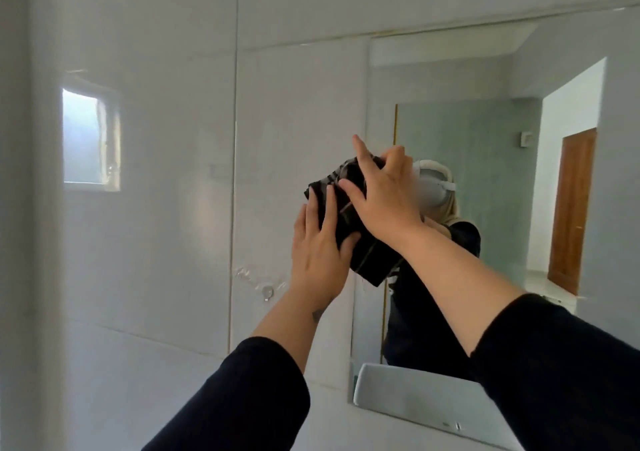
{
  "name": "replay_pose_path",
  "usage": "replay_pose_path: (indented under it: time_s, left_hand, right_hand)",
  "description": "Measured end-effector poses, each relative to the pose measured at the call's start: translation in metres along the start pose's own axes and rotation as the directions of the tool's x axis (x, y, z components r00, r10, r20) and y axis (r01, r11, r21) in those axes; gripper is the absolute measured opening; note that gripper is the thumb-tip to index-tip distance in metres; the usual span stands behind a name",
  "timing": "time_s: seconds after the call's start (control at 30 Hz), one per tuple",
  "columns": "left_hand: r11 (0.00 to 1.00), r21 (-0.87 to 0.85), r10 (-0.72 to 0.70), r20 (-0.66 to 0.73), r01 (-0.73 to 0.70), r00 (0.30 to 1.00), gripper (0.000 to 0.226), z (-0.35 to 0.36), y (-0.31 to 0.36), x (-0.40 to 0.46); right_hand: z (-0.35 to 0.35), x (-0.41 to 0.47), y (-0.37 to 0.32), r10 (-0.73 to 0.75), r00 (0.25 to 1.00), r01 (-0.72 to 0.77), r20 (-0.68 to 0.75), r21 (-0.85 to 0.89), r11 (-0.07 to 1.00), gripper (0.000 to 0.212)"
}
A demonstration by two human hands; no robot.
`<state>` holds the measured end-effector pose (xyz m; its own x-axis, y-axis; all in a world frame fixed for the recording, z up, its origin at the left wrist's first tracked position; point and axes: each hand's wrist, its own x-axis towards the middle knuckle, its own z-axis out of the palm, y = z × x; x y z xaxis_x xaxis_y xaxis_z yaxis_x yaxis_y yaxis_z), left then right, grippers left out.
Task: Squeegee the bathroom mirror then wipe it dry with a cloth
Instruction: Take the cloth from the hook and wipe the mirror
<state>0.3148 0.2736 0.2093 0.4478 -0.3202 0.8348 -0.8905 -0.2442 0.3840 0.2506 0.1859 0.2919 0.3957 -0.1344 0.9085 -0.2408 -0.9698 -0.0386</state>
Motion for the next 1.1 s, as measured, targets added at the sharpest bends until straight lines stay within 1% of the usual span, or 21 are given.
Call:
replay_pose_path:
  time_s: [0.13, 0.23, 0.3, 0.4, 0.43, 0.53, 0.6, 0.67, 0.77, 0.83, 0.93, 1.0, 1.1]
  left_hand:
    - [0.994, 0.079, 0.068, 0.073, -0.073, 0.995, 0.081, 0.016, 0.036, 0.046]
    - [0.982, 0.162, 0.081, 0.115, -0.1, 0.99, 0.083, 0.029, 0.051, 0.063]
    - [0.978, 0.186, 0.069, 0.113, -0.09, 0.991, 0.085, 0.035, 0.05, 0.069]
    - [0.973, 0.205, 0.084, 0.097, -0.103, 0.992, 0.085, 0.04, 0.043, 0.071]
    - [0.972, 0.209, 0.094, 0.09, -0.111, 0.991, 0.084, 0.041, 0.041, 0.07]
    - [0.972, 0.199, 0.117, 0.071, -0.129, 0.991, 0.083, 0.044, 0.038, 0.071]
    - [0.976, 0.17, 0.129, 0.067, -0.139, 0.989, 0.083, 0.045, 0.037, 0.073]
    - [0.98, 0.135, 0.139, 0.066, -0.147, 0.988, 0.086, 0.044, 0.037, 0.073]
    - [0.99, 0.076, 0.122, -0.001, -0.121, 0.993, 0.088, 0.044, 0.033, 0.063]
    - [0.996, 0.052, 0.07, -0.038, -0.068, 0.997, 0.088, 0.046, 0.026, 0.05]
    - [0.999, 0.02, -0.029, -0.03, 0.03, 0.999, 0.084, 0.05, 0.014, 0.037]
    - [0.997, 0.017, -0.075, 0.007, 0.074, 0.997, 0.082, 0.053, 0.01, 0.035]
    - [0.998, 0.046, -0.055, 0.074, 0.052, 0.996, 0.086, 0.054, 0.009, 0.037]
  right_hand:
    - [-0.03, 0.028, 0.043, -0.031, 0.995, 0.017, -0.093, -0.141, 0.99, 0.063]
    - [-0.036, 0.039, 0.063, -0.062, 0.993, 0.04, -0.096, -0.213, 0.976, 0.062]
    - [-0.031, 0.041, 0.072, -0.106, 0.991, 0.081, -0.085, -0.259, 0.962, 0.061]
    - [-0.02, 0.037, 0.083, -0.227, 0.965, 0.169, -0.131, -0.35, 0.921, 0.061]
    - [-0.018, 0.035, 0.087, -0.282, 0.951, 0.215, -0.127, -0.382, 0.899, 0.06]
    - [-0.016, 0.028, 0.1, -0.479, 0.878, 0.412, -0.021, -0.475, 0.778, 0.055]
    - [-0.019, 0.026, 0.106, -0.551, 0.833, 0.509, 0.06, -0.477, 0.717, 0.054]
    - [-0.02, 0.027, 0.109, -0.552, 0.825, 0.537, 0.116, -0.463, 0.705, 0.053]
    - [-0.022, 0.03, 0.109, -0.512, 0.846, 0.52, 0.15, -0.443, 0.73, 0.057]
    - [-0.022, 0.031, 0.107, -0.49, 0.859, 0.502, 0.149, -0.432, 0.749, 0.063]
    - [-0.018, 0.038, 0.1, -0.432, 0.892, 0.442, 0.132, -0.454, 0.774, 0.072]
    - [-0.017, 0.052, 0.092, -0.397, 0.913, 0.392, 0.097, -0.484, 0.782, 0.068]
    - [-0.022, 0.09, 0.075, -0.333, 0.943, 0.303, 0.027, -0.486, 0.819, 0.055]
